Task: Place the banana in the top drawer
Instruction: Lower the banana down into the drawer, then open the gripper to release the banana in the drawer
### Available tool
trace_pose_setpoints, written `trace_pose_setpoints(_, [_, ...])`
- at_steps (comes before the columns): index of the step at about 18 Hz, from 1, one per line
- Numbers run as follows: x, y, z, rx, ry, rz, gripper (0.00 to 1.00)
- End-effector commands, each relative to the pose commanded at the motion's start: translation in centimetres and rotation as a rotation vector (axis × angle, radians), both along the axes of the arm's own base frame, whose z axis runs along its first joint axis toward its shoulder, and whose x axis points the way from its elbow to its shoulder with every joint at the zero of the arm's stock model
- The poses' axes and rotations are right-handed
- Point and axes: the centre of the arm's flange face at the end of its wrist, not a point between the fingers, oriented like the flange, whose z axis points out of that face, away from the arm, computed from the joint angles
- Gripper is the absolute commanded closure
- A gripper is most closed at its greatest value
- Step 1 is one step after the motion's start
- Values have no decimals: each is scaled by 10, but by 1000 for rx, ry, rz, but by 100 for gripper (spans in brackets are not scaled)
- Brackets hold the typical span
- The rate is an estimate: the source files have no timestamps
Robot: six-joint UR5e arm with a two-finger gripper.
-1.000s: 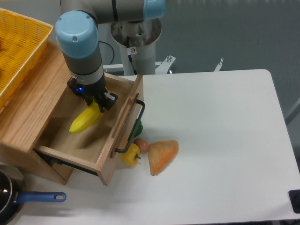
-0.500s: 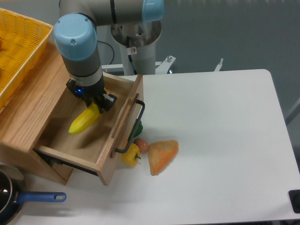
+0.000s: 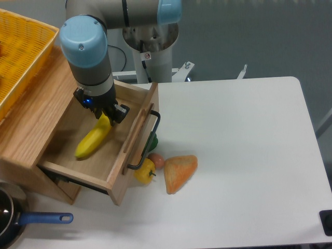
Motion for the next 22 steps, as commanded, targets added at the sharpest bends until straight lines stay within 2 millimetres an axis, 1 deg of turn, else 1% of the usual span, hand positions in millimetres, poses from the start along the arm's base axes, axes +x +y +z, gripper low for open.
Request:
trace_pose_setpoints(3, [1,0,5,10,3,-4,42])
trace_pose_setpoints(4, [0,-1,8,13,6,-6,39])
trace_pose_setpoints(6, [-2,-2,10,17,9,-3,38])
trace_pose_setpoints(9, [-6,-4,15,27,15,-23,26])
trace_pose_setpoints(12, [-9,-4,19,36,19,-40,23])
trace_pose_setpoints(15, [-15,-7,21,38,22,-50,24])
trace_pose_setpoints(18, [-27,-27,43,67,41,-73,24])
trace_pose_setpoints(19, [-33,-31,45,72,41,-95,24])
trace_pose_setpoints(21, [-41,-47,54,71,41,-131,24])
trace_pose_setpoints(22, [-48,-51,54,69,39,-148,24])
